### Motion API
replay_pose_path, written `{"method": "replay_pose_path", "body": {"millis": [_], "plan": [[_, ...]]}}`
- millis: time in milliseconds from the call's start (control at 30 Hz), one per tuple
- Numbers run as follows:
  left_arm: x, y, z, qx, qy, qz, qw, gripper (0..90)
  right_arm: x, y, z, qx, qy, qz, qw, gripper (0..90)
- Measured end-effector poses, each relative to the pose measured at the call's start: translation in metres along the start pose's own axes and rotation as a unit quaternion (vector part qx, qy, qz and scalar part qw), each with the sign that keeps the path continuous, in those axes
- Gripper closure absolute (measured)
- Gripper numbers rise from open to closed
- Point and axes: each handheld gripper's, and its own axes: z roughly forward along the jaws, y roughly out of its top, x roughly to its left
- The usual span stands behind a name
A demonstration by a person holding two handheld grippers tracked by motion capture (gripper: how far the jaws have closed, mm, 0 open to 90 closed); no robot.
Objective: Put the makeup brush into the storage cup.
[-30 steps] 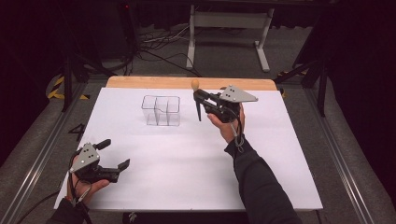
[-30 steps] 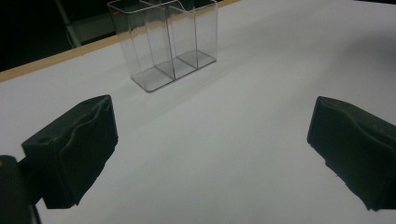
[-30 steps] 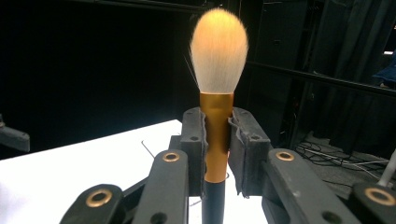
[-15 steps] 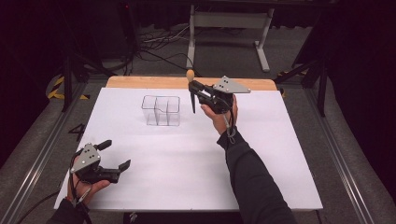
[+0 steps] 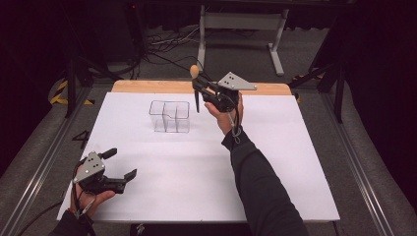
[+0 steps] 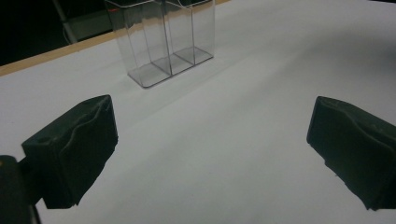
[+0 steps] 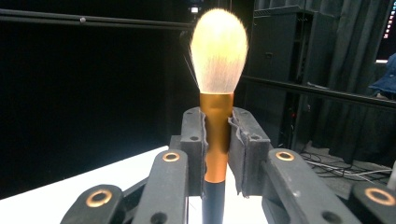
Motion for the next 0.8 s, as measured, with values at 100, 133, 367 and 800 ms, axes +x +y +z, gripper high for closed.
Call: {"method": "replay_pose_path", "body": {"millis": [100, 133, 367, 800], "plan": [[-0.001, -0.001, -0.001, 0.001, -0.001, 0.001, 1.0000, 2.3, 0.001, 0.000, 0.008, -0.001, 0.001, 0.000, 1.0000, 76.9], [-0.001, -0.001, -0.001, 0.000, -0.001, 0.001, 1.0000, 2.3, 0.000, -0.001, 0.010, -0.002, 0.001, 0.001, 1.0000, 76.9], [0.000, -0.002, -0.001, -0.005, -0.002, -0.006, 1.0000, 2.4, 0.000, -0.003, 0.024, -0.004, 0.006, 0.016, 0.9998, 77.0], [0.000, -0.002, 0.000, -0.007, -0.006, -0.006, 0.9999, 2.6, -0.002, -0.012, 0.040, 0.001, 0.001, 0.030, 0.9996, 77.0]]}}
